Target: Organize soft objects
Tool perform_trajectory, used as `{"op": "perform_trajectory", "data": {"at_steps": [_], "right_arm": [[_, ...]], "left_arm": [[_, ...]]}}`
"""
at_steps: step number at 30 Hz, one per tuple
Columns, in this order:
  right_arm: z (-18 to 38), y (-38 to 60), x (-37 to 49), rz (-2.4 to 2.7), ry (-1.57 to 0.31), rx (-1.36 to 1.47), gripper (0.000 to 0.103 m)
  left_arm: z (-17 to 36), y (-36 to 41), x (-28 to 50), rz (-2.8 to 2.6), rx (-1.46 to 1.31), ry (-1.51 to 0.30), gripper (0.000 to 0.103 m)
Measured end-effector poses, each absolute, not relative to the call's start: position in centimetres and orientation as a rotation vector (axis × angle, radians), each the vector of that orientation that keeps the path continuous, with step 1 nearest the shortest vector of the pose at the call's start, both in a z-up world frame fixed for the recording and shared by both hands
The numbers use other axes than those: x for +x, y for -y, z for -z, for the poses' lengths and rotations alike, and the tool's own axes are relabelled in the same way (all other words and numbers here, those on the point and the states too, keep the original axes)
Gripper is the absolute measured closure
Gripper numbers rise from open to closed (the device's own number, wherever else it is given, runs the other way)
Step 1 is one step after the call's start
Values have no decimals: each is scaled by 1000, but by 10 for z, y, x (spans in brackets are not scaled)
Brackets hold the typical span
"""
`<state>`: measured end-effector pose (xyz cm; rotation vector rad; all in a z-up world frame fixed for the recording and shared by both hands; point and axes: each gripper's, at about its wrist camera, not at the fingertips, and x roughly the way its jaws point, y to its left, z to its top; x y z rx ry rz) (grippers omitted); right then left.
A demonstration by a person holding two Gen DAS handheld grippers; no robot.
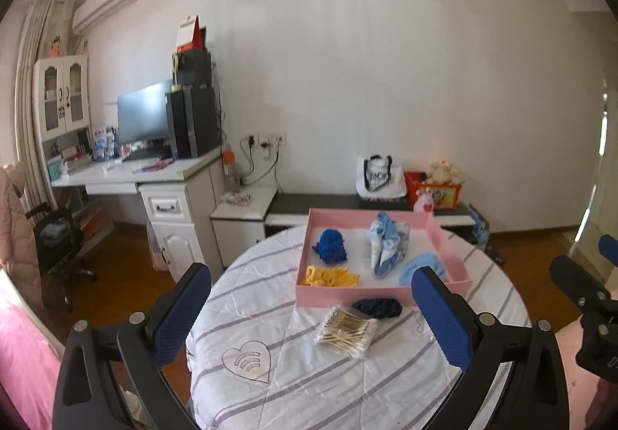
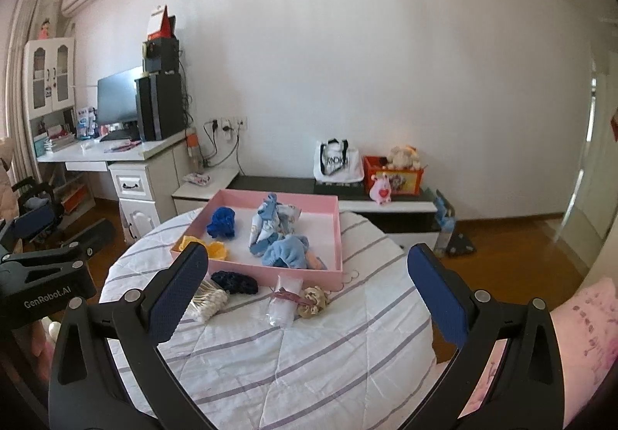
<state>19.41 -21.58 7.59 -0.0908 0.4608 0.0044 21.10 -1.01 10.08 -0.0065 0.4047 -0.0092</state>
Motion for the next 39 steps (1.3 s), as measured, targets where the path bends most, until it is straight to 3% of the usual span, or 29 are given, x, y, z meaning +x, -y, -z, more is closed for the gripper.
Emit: {"op": "perform_trajectory", "data": {"at_steps": [18,39], "right_arm": [[-96,211,139,2,-326,-101,0],[-98,209,131,15,-326,-113,0]], "left_arm": [[-98,10,153,19,-34,-288,0],[-97,11,144,14,-40,-285,0]]}}
